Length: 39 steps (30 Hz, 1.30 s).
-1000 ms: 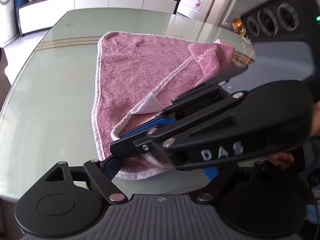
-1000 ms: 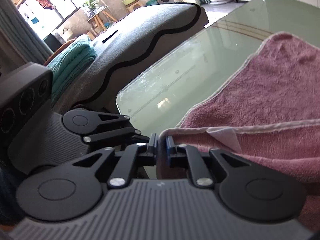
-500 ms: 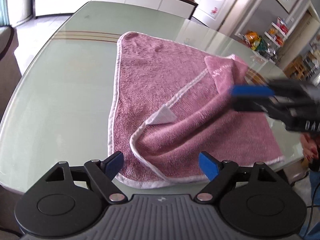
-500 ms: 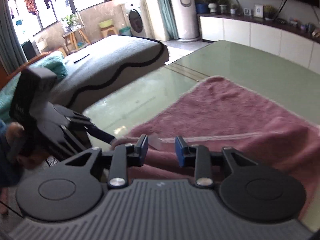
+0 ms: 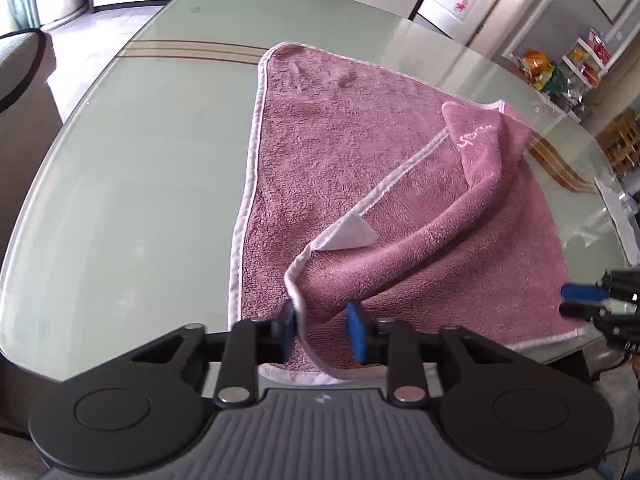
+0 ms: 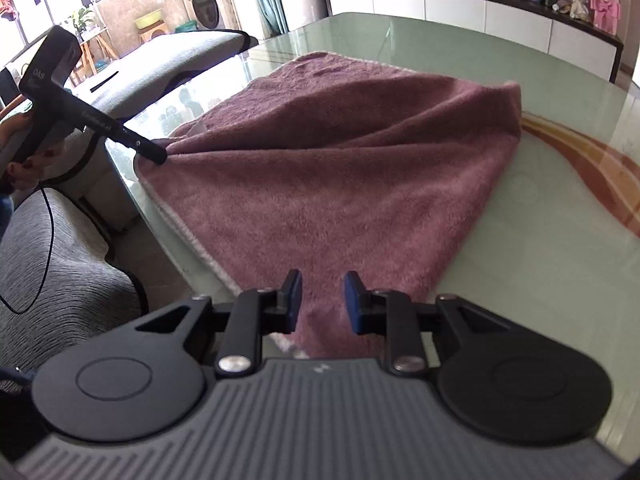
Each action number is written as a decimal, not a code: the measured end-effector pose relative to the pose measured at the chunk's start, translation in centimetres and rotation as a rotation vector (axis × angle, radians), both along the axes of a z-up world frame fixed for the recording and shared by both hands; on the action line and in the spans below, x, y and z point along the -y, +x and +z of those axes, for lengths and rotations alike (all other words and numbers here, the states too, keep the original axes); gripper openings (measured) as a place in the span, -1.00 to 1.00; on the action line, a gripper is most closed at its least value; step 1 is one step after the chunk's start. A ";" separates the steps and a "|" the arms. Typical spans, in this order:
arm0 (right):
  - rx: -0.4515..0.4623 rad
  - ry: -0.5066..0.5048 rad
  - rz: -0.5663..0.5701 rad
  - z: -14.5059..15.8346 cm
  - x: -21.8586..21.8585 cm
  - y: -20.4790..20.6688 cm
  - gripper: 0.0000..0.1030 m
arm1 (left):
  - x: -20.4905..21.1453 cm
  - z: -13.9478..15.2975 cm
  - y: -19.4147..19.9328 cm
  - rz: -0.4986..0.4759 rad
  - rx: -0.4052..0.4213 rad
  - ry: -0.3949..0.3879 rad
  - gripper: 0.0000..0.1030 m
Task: Fold towel
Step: 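Grasp the towel edge with the left gripper while the right gripper holds the folded corner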
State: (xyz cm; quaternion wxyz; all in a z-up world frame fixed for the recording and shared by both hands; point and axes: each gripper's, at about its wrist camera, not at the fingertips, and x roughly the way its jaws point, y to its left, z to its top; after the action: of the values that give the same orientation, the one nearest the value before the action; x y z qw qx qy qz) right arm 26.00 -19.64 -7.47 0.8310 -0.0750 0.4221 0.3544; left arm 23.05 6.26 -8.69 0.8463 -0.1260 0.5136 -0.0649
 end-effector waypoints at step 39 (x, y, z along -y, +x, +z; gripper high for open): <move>0.029 -0.310 0.100 1.0 -14.8 22.1 -0.38 | 0.8 0.3 -2.1 0.024 0.039 0.173 -0.83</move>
State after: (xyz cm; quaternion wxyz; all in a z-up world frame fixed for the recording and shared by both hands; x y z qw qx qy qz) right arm 48.10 -4.82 -6.44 0.7969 -0.2282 0.4552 0.3249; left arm 20.91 5.47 -8.38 0.8646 -0.0572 0.4990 -0.0128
